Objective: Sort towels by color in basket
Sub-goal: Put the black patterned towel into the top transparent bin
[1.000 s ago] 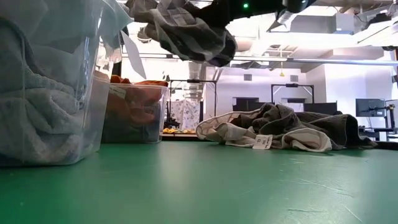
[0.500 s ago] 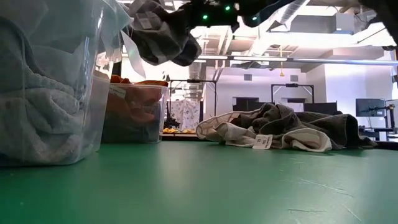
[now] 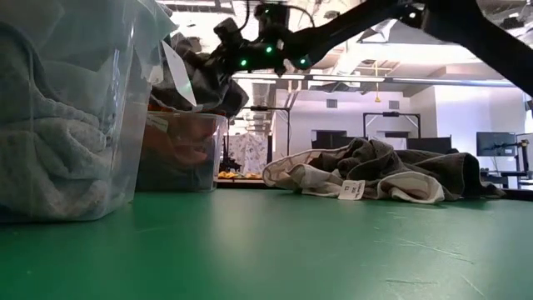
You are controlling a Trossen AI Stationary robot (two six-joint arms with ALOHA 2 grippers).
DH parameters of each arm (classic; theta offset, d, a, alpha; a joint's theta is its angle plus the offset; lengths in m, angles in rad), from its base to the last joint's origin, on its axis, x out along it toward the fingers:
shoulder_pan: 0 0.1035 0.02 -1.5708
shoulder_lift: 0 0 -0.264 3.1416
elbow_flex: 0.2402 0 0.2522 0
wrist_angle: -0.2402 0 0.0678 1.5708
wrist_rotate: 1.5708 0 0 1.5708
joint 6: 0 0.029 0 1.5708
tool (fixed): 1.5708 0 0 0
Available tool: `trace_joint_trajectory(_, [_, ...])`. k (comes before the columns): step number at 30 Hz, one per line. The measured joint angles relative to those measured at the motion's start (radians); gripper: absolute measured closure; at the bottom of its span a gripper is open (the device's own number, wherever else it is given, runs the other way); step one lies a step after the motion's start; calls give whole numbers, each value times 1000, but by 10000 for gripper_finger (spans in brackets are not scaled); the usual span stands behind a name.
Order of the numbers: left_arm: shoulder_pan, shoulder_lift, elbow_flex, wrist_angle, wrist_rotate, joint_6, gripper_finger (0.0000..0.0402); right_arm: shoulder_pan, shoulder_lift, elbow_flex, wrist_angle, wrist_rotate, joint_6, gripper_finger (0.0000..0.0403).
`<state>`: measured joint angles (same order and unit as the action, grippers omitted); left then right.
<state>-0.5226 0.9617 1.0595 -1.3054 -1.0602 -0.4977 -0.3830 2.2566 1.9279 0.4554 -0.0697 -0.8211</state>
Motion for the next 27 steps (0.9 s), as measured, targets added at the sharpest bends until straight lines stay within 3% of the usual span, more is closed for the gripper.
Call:
trace_joint_trajectory(8, [1,-1,0,31,-5,49,266,1,57,40,-81,3,-26,356])
trace_joint_trajectory(19, [98,-1,0,66,-45,150,266,11,57,40,-296,-179,85,355])
trace_joint_trajectory(23, [164,-1,0,145,-32,263,266,14,57,40,-327,-225,128,355])
trace_joint_trajectory(27, [255,-1,0,298,64,464,261,15,57,40,-341,-290,175,351])
